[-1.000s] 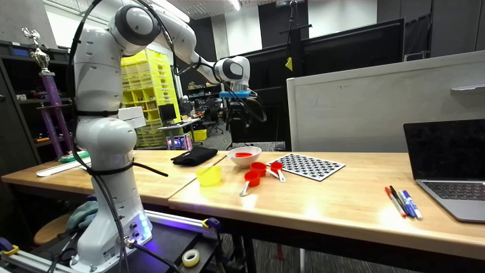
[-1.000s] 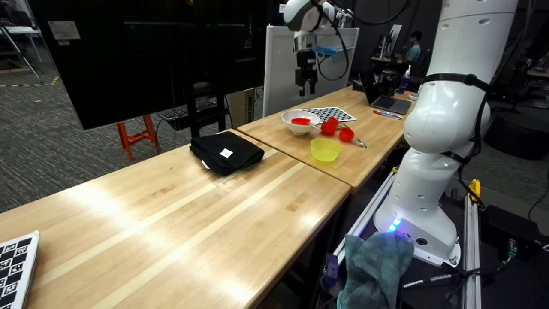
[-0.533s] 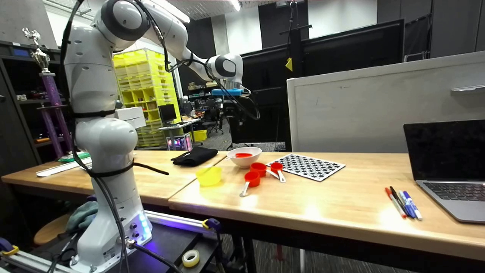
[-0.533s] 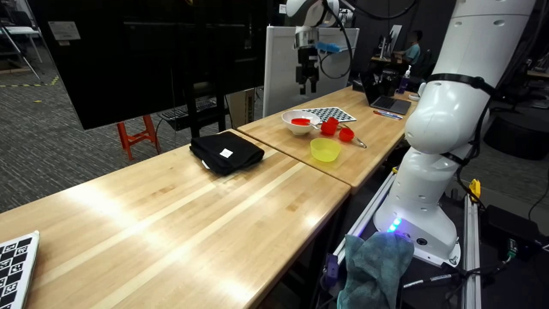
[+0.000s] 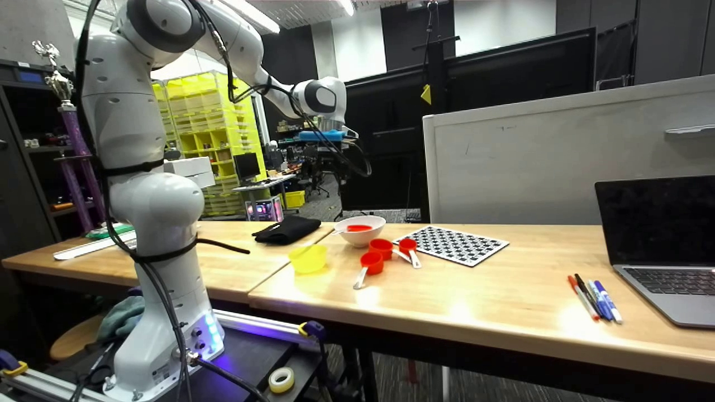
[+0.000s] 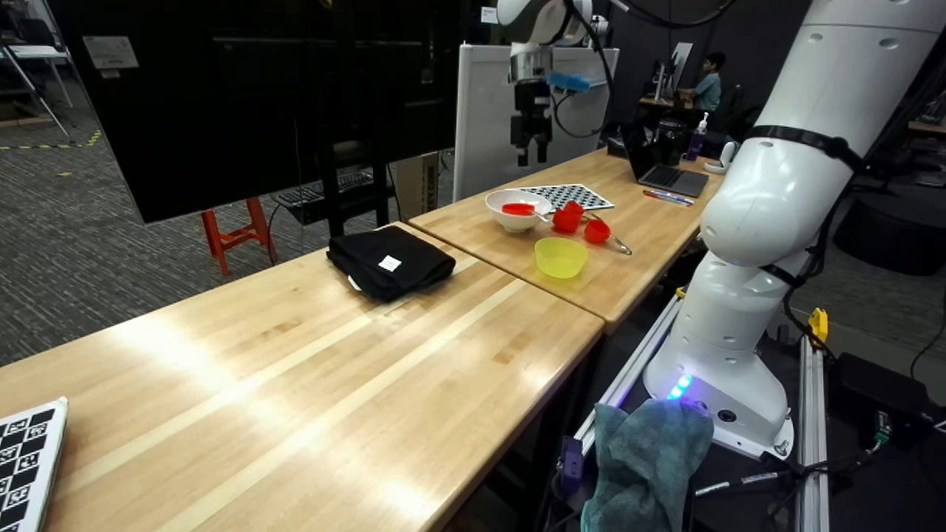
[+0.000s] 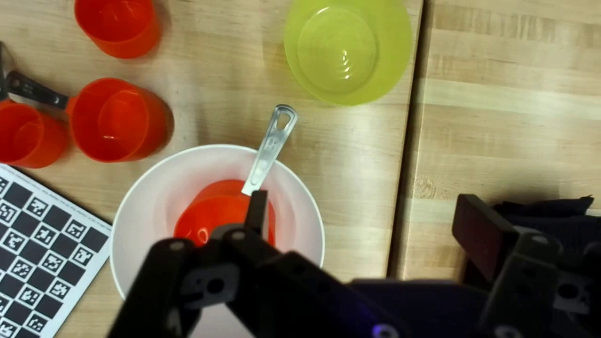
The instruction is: Pick up the orange pot on the left and put it in the white bowl
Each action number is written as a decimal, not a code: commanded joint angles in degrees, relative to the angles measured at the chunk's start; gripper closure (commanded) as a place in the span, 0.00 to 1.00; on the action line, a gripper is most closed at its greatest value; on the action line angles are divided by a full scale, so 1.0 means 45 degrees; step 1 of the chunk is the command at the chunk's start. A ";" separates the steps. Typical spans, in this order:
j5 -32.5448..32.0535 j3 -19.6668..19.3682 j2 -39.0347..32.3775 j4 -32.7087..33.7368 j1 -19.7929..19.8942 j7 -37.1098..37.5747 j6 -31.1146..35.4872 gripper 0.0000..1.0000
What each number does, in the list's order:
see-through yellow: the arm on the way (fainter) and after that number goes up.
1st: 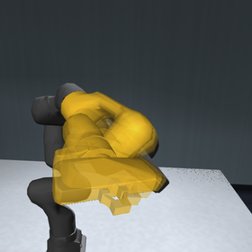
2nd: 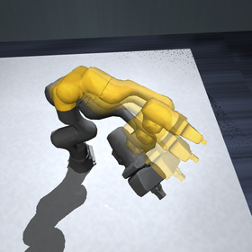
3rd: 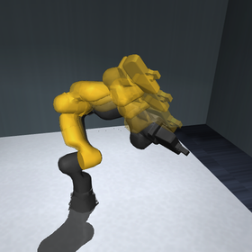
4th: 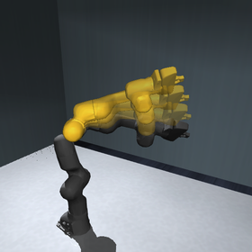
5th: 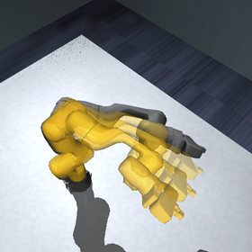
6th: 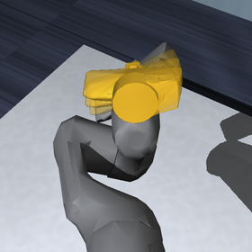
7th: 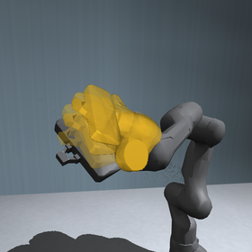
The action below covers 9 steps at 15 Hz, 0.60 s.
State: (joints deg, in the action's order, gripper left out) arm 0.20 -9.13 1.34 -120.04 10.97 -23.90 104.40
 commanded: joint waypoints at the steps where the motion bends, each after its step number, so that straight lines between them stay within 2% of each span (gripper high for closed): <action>1: -0.0330 0.0175 0.1078 -0.1322 -0.0408 0.0627 0.0433 0.00; 9: -0.0567 0.0980 0.2284 -0.3993 -0.1401 0.1696 0.1888 0.00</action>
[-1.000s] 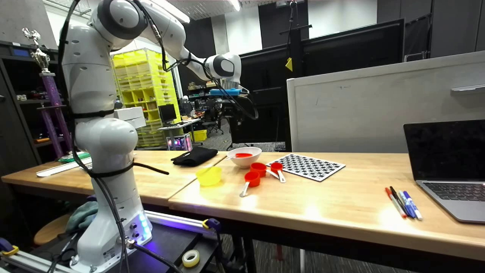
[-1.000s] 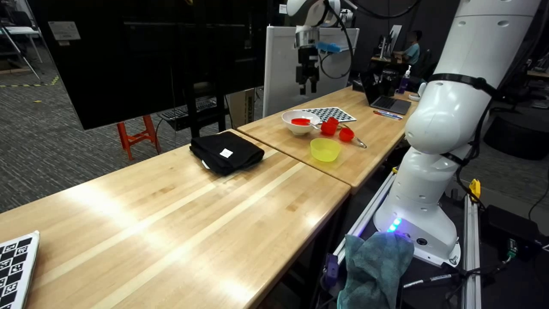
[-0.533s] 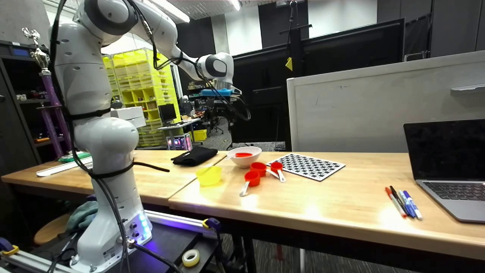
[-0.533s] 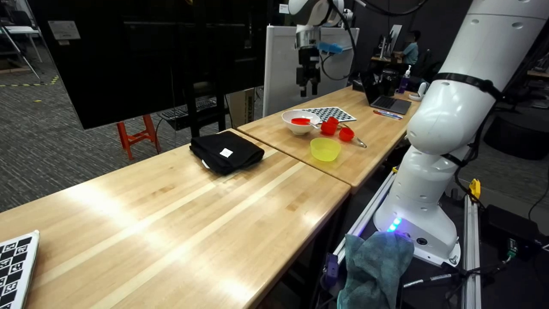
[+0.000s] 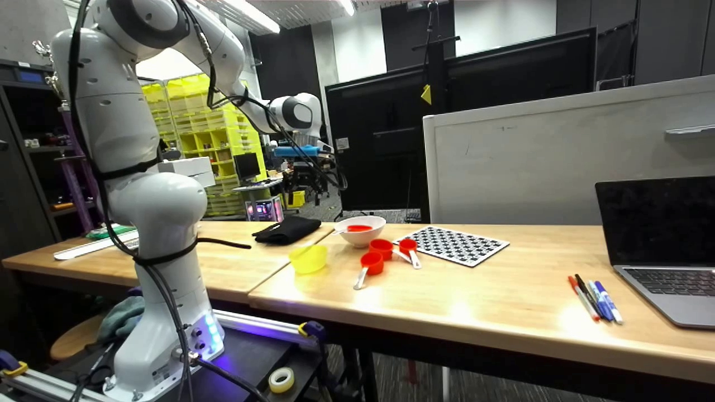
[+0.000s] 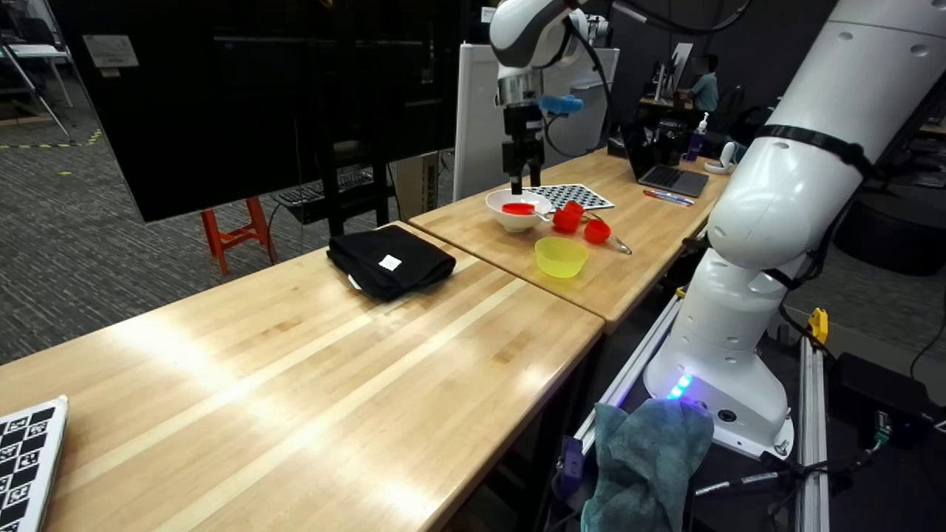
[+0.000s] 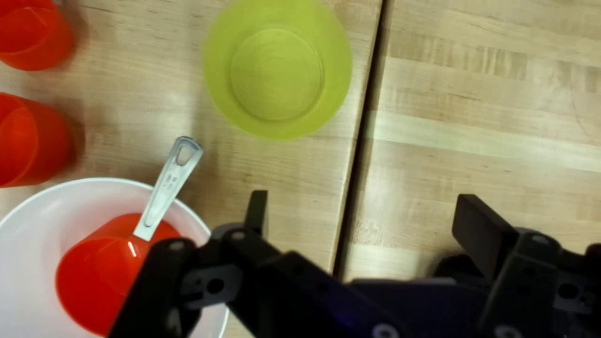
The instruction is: Pick up the orange pot on the left and put it in the white bowl
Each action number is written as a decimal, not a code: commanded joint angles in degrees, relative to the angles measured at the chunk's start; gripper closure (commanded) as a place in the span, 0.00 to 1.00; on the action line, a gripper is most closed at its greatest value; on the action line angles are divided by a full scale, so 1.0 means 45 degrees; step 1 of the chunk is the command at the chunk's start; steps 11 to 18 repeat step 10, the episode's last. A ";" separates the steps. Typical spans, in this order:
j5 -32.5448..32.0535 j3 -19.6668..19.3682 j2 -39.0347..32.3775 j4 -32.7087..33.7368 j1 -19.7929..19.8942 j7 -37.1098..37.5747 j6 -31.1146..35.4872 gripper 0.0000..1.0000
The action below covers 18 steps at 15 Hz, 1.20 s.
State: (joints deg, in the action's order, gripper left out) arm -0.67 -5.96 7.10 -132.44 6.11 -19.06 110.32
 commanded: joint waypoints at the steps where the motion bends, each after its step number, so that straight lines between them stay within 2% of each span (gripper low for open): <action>1: -0.0434 0.0388 0.1147 -0.1517 -0.0426 0.0798 0.0696 0.00; 9: -0.1251 0.1215 0.2428 -0.3034 -0.1032 0.2377 0.0781 0.00; 18: -0.1293 0.1269 0.2557 -0.3112 -0.1077 0.2508 0.0736 0.00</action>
